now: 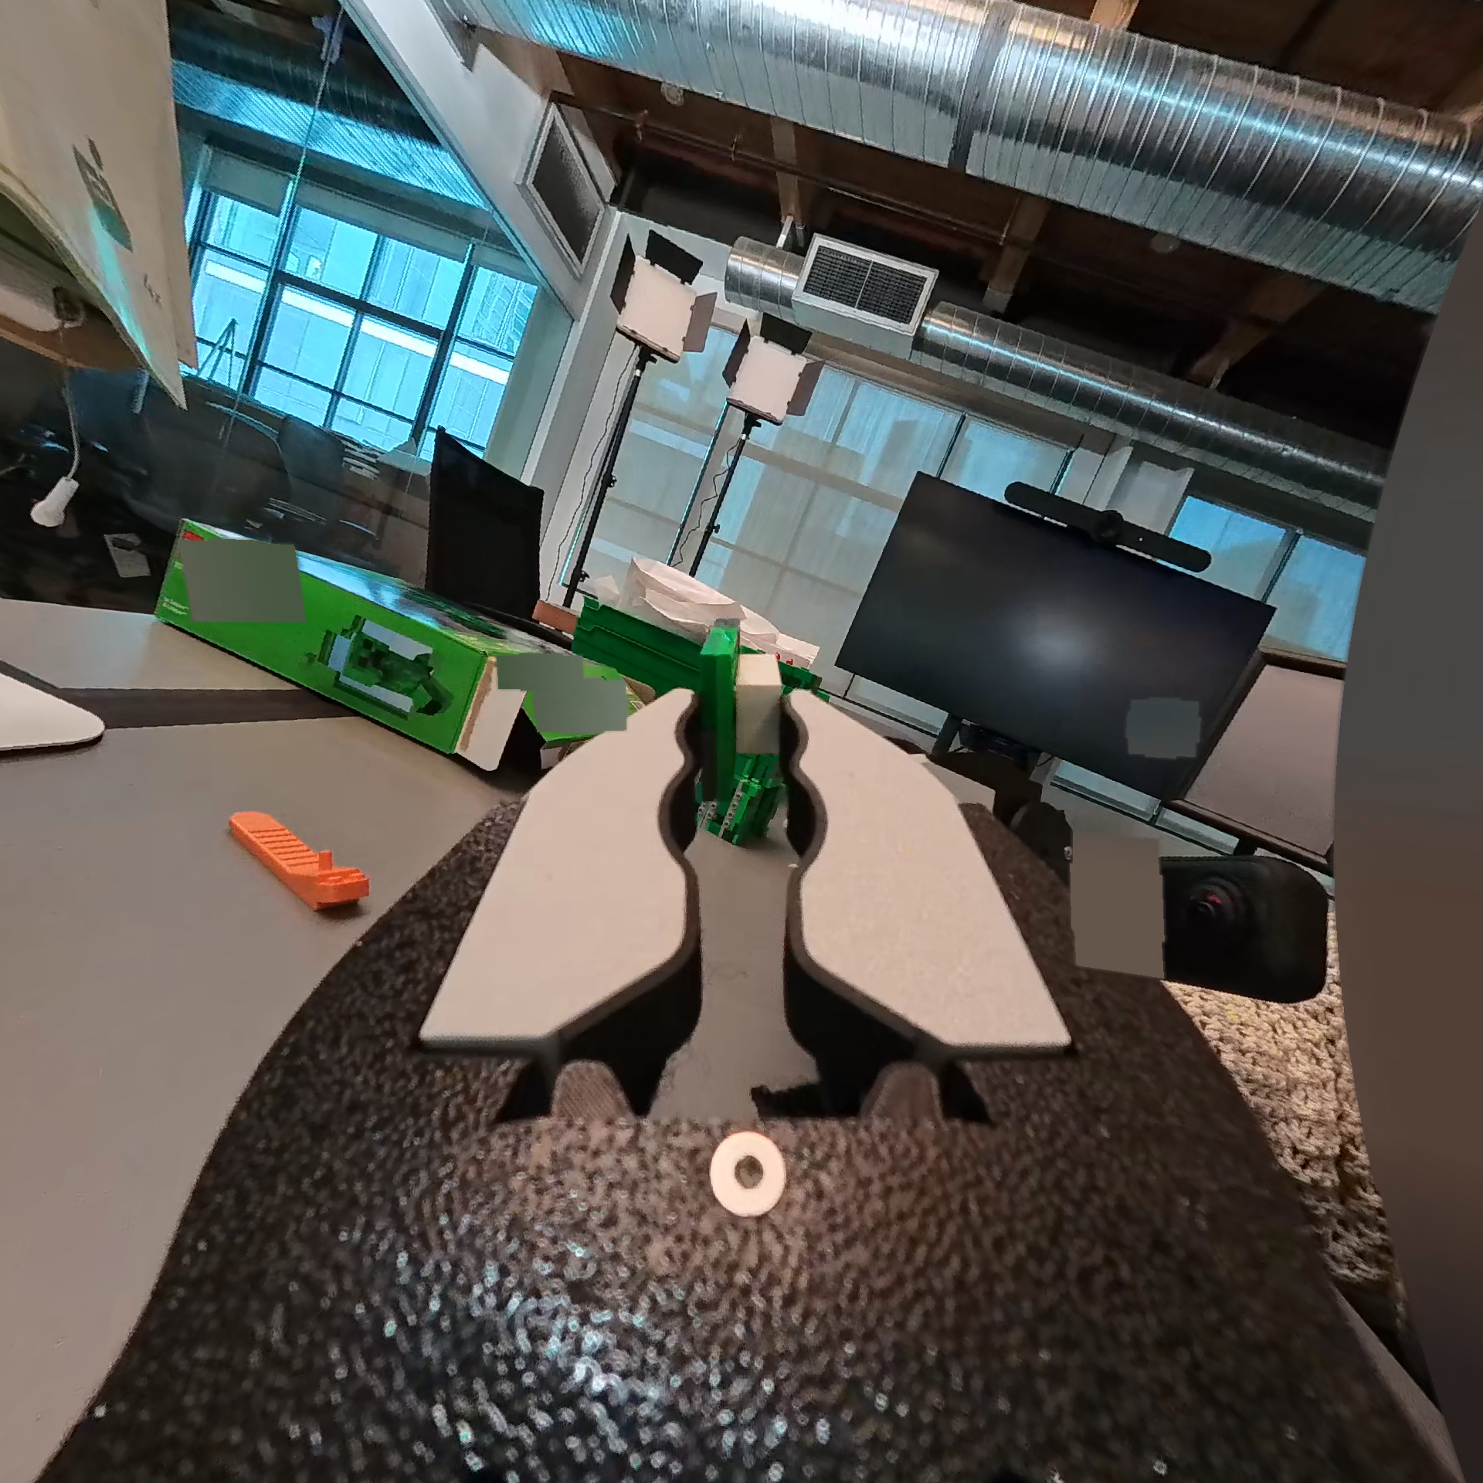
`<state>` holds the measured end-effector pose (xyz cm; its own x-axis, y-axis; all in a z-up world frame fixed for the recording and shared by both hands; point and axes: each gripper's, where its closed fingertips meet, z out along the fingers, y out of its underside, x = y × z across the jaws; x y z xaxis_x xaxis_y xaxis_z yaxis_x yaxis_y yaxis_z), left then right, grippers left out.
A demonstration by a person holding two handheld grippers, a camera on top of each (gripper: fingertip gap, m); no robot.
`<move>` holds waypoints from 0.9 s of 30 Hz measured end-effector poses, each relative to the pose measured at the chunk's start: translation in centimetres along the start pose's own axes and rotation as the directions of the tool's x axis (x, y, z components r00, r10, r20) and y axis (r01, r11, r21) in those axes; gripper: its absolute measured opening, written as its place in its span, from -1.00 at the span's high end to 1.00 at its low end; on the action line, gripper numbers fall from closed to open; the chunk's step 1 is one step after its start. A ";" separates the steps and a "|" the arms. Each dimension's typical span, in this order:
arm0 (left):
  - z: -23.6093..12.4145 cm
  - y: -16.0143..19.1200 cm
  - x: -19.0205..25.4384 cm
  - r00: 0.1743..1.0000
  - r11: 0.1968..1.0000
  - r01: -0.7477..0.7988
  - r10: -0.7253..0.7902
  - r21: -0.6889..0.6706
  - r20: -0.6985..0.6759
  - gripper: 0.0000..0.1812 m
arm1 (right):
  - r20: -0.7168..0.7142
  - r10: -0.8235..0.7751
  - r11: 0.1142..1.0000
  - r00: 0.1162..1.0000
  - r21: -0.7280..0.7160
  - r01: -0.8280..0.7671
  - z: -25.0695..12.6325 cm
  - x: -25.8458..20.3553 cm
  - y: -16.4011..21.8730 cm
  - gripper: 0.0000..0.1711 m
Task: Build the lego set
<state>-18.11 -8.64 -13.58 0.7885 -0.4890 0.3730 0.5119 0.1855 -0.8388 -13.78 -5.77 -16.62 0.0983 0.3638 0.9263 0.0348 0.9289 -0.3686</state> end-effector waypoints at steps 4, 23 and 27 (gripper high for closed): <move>0.0 0.0 0.0 1.000 1.000 0.010 -0.010 0.002 -0.003 0.81 | 0.011 -0.003 1.000 1.000 -0.004 0.003 0.1 -0.2 0.1 0.91; 0.0 -0.1 0.1 1.000 1.000 0.013 -0.013 0.005 -0.014 0.81 | 0.026 -0.016 1.000 1.000 -0.019 0.016 0.2 -0.6 0.3 0.95; 0.0 0.0 0.1 1.000 1.000 0.010 -0.010 0.002 -0.013 0.81 | 0.032 -0.021 1.000 0.999 -0.019 0.022 0.2 -0.8 0.3 0.96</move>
<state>-18.05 -8.72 -13.50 0.7785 -0.5023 0.3762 0.5207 0.1824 -0.8340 -14.05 -5.77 -17.43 0.0657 0.3460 0.9359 0.0555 0.9352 -0.3496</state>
